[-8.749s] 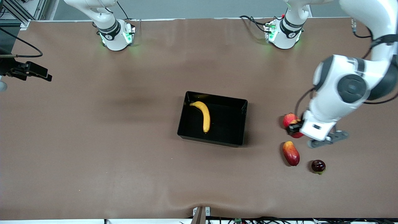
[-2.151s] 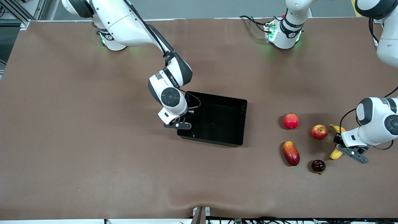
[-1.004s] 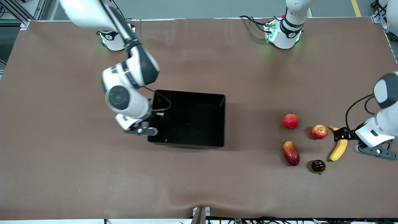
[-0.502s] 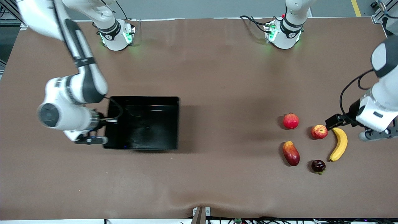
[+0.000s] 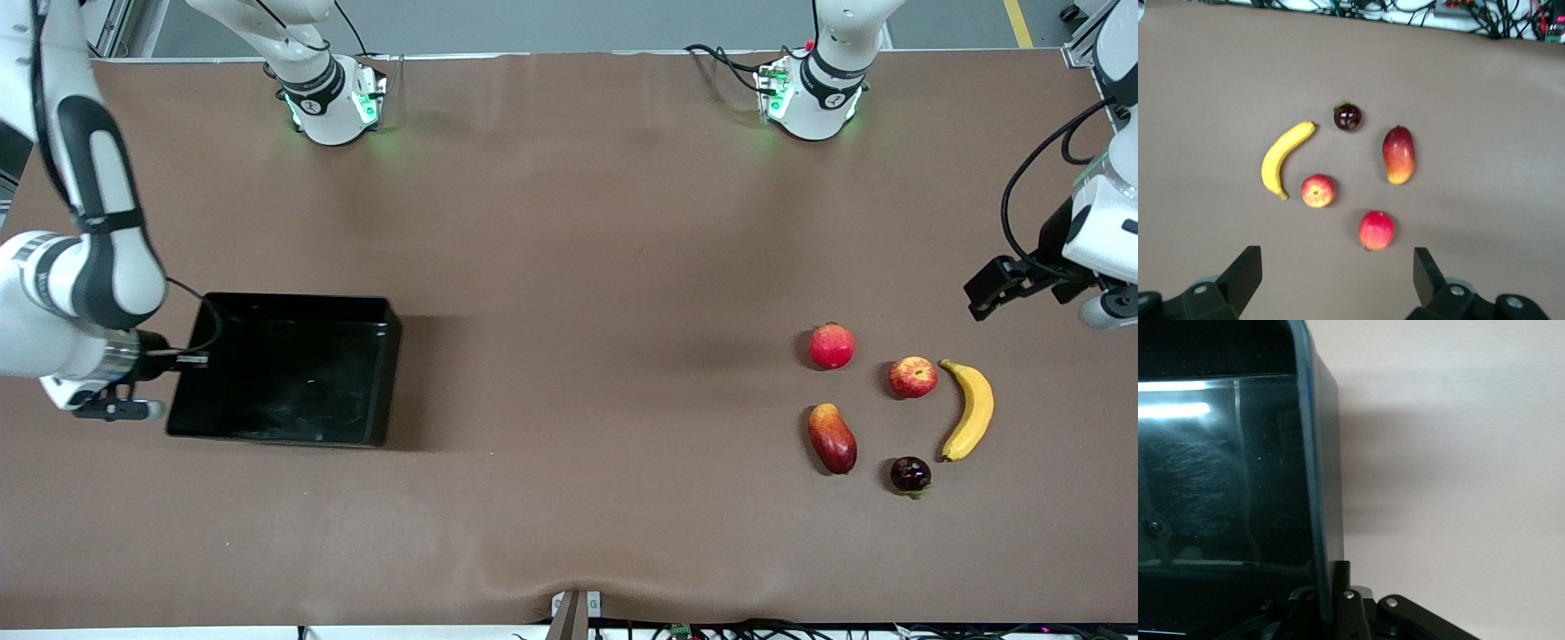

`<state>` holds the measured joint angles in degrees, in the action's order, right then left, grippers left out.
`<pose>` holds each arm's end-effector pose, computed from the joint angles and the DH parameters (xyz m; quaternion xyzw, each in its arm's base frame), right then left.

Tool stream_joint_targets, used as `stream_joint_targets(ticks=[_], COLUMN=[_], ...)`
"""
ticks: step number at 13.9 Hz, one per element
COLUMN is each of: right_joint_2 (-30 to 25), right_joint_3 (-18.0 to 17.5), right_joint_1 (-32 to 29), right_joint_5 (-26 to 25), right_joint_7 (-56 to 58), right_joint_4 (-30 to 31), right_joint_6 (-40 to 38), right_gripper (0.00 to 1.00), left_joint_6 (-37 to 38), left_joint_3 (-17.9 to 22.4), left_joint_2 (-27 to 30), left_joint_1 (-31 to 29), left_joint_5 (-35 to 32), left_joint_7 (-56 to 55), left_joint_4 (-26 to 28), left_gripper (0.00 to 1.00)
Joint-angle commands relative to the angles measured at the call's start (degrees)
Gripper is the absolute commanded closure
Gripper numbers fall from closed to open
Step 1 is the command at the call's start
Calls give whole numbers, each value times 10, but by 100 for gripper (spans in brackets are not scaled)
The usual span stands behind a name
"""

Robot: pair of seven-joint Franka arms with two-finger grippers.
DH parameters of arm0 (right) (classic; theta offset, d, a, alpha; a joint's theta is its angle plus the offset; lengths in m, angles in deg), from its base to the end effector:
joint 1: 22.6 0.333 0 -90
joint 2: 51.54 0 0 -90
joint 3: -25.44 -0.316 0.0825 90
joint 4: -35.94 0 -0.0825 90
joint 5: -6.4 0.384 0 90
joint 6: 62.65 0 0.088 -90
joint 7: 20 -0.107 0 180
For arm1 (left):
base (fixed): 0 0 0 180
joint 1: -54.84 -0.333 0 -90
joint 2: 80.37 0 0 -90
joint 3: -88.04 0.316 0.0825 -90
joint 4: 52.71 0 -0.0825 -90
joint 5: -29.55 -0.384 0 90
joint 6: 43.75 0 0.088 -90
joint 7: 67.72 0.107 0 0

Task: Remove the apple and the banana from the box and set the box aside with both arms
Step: 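Slide the tray further with the right gripper while the left gripper rises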

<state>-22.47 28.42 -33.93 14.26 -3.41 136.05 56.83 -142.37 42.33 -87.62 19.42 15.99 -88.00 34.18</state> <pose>0.6268 -0.1501 0.2707 -0.9954 0.0166 0.0690 0.0645 0.5957 -0.0577 0.6131 -0.9924 -0.0804 -0.0750 0.0549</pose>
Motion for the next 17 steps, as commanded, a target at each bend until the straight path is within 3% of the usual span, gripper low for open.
stream_joint_targets(ticks=[1, 6, 7, 8, 9, 10, 14, 17], right_joint_2=[41, 74, 77, 78, 78, 75, 16, -41], right_joint_3=[-15, -11, -11, -10, -10, -11, -21, -21], right_joint_1=[-49, -84, -92, -93, -91, -89, -61, 0], right_joint_5=[-6, -21, -21, -26, -48, -73, -89, -85], right_joint_7=[46, 38, 38, 44, 45, 47, 43, 27], right_joint_4=[-40, -47, -47, -47, -48, -48, -88, -119], right_joint_6=[2, 19, 21, 21, 17, 18, -36, -114], right_gripper=[100, 100, 94, 57, 45, 0, 0, 0], left_joint_6=[32, 55, 55, 55, 57, 63, 68, 68], left_joint_3=[-13, -10, -9, -9, -5, 14, 210, 295], left_joint_2=[5, 36, 48, 53, 56, 66, 95, 107], left_joint_1=[-4, -6, -5, -4, -2, 9, 180, 262], left_joint_5=[12, 37, 47, 47, 48, 49, 79, 84], left_joint_7=[8, 34, 40, 44, 46, 61, 102, 117], left_joint_4=[-14, -13, -9, -8, -7, -6, 21, 37], left_gripper=[0, 0, 0, 0, 0, 0, 0, 0])
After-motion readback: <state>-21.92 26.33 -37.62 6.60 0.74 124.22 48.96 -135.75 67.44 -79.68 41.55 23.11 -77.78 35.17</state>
